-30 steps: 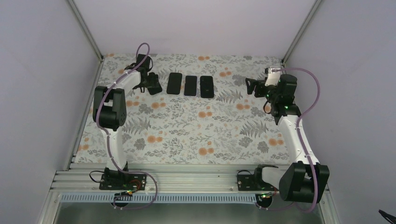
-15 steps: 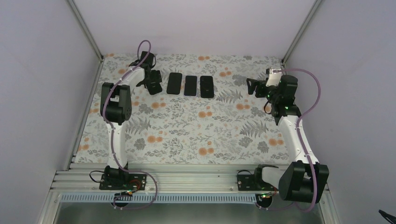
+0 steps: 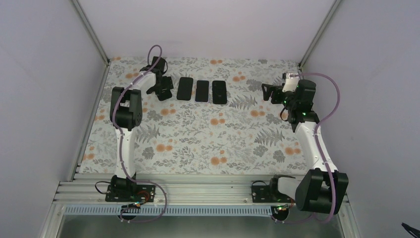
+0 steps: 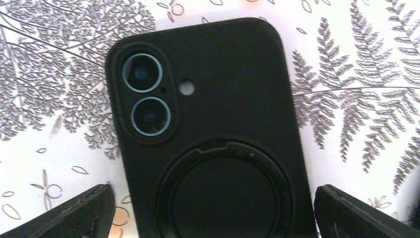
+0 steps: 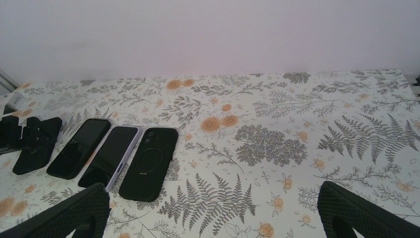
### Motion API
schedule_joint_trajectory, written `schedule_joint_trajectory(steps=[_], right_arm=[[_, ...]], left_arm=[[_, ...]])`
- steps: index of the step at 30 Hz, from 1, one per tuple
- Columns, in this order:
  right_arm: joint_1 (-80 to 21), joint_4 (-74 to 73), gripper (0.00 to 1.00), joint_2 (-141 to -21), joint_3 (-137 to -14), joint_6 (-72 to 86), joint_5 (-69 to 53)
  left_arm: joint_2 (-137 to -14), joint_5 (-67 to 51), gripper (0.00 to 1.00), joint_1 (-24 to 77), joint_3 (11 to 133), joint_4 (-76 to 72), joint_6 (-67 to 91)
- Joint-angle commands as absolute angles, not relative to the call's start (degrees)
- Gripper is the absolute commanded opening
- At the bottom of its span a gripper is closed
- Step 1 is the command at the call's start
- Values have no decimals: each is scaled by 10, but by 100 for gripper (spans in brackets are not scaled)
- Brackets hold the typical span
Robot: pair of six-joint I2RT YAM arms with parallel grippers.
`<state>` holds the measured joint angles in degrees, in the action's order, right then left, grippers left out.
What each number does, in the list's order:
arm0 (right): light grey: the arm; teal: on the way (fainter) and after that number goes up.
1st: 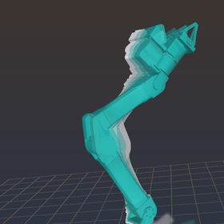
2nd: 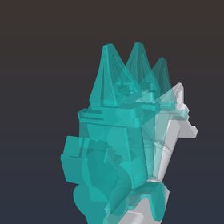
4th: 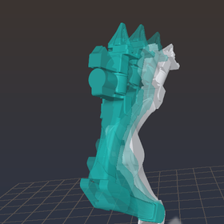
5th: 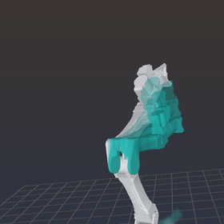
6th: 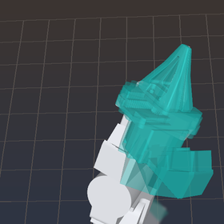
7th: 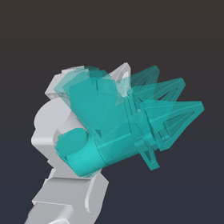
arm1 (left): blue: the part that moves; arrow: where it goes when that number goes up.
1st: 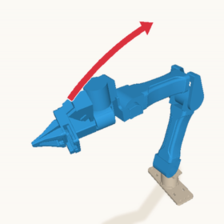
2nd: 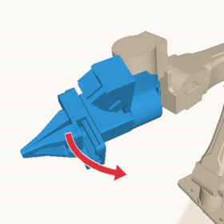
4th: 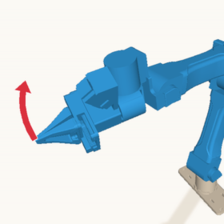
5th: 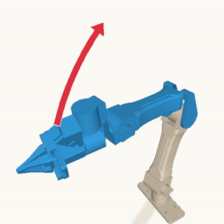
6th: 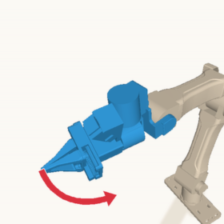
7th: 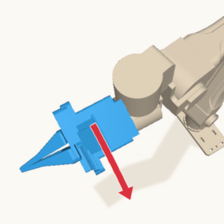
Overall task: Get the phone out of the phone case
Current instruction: Pick up the phone at the center of the board.
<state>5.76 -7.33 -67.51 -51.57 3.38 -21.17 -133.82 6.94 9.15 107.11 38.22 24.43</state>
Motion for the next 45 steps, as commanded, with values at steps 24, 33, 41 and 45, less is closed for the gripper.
schedule_joint_trajectory(steps=[24,33,41,45], right_arm=[[63,-61,99,-671,-509,34,-230],[64,-55,99,-665,-497,29,-245],[64,-59,99,-665,-498,20,-248],[64,-59,99,-664,-495,18,-261]], left_arm=[[-1264,-35,74,92,912,366,74],[-1173,-49,68,96,768,347,-43],[-1125,-37,68,95,671,326,-132],[-1111,-58,68,95,651,327,-165]])
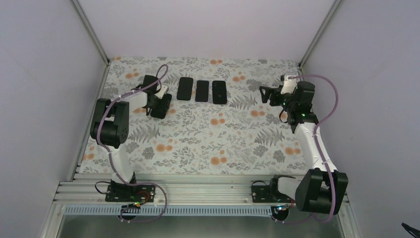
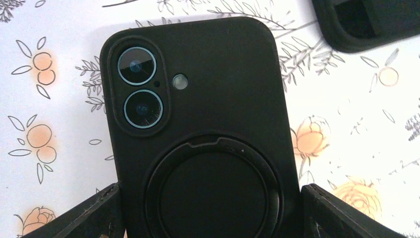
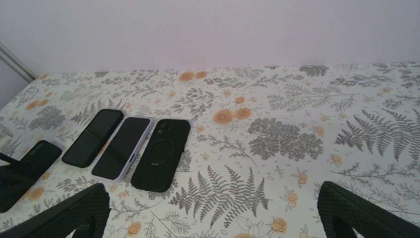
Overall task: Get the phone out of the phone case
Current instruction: Pick up the phone at the center of the board.
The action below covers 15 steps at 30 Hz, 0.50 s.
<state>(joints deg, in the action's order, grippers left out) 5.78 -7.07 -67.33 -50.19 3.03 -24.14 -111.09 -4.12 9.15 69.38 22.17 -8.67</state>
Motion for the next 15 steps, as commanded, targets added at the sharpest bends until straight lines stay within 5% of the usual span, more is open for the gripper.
schedule_joint_trajectory(steps=[1,15], right_arm=[[64,-59,99,-664,-495,18,-266],[64,-61,99,-657,-499,19,-276]], left_arm=[[-1107,-60,68,95,647,327,-171],[-1098,-56,83,94,664,337,-163]])
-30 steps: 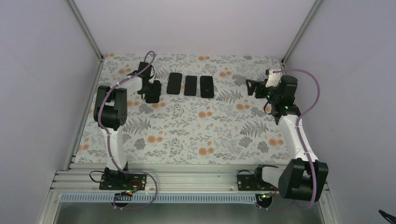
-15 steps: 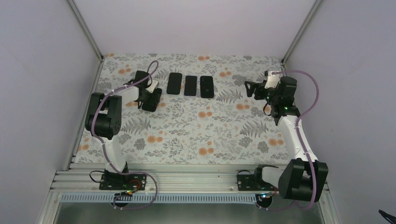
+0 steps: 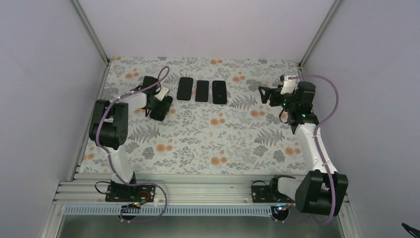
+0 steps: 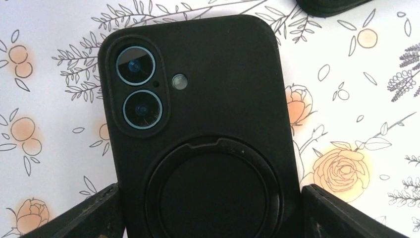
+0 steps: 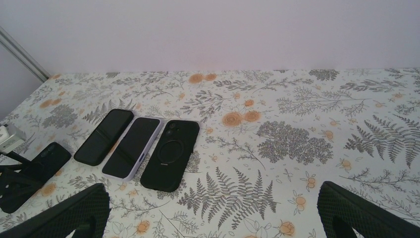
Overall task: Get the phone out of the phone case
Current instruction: Pick up the phone at the center of the board.
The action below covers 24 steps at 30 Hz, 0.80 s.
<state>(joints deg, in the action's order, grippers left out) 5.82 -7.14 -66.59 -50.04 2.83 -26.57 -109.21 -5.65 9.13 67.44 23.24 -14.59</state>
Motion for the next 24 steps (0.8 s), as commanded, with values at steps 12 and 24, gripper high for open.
schedule_joint_trajectory(steps=[12,24], right_arm=[[64,-48,99,-639,-472,15,-301],[64,-73,99,-656,-490,-7,-300]], left_arm=[[-1122,-49,100,94,677,335,-136],[-1138,9,86,94,661,314,-118]])
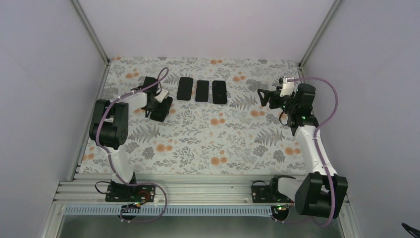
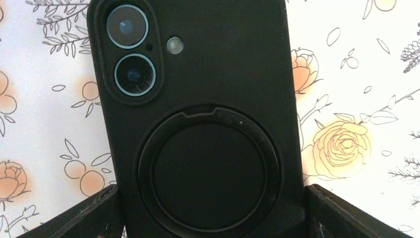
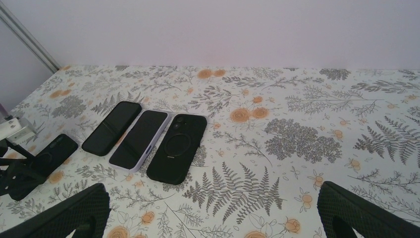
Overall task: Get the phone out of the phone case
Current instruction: Pick up the phone at the center of the board.
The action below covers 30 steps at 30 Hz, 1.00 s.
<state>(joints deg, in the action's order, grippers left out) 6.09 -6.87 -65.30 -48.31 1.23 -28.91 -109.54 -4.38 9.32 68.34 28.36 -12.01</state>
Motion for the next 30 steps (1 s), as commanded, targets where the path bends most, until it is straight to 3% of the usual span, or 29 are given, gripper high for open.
schedule_joint_trajectory(steps=[1,13,20,30], right_arm=[[64,-80,99,-658,-493,-9,-300],[64,-116,99,-659,-512,-37,-338],[64,-133,99,-690,-540,-63,-413],[62,-108,99,-705,-560,-62,-428]], left_arm=[[-1141,12,82,94,662,314,-116],[-1085,-50,61,75,685,325,-118],[-1036,-93,57,70,699,343,-131],[-966,-186,54,64,700,355,-172]])
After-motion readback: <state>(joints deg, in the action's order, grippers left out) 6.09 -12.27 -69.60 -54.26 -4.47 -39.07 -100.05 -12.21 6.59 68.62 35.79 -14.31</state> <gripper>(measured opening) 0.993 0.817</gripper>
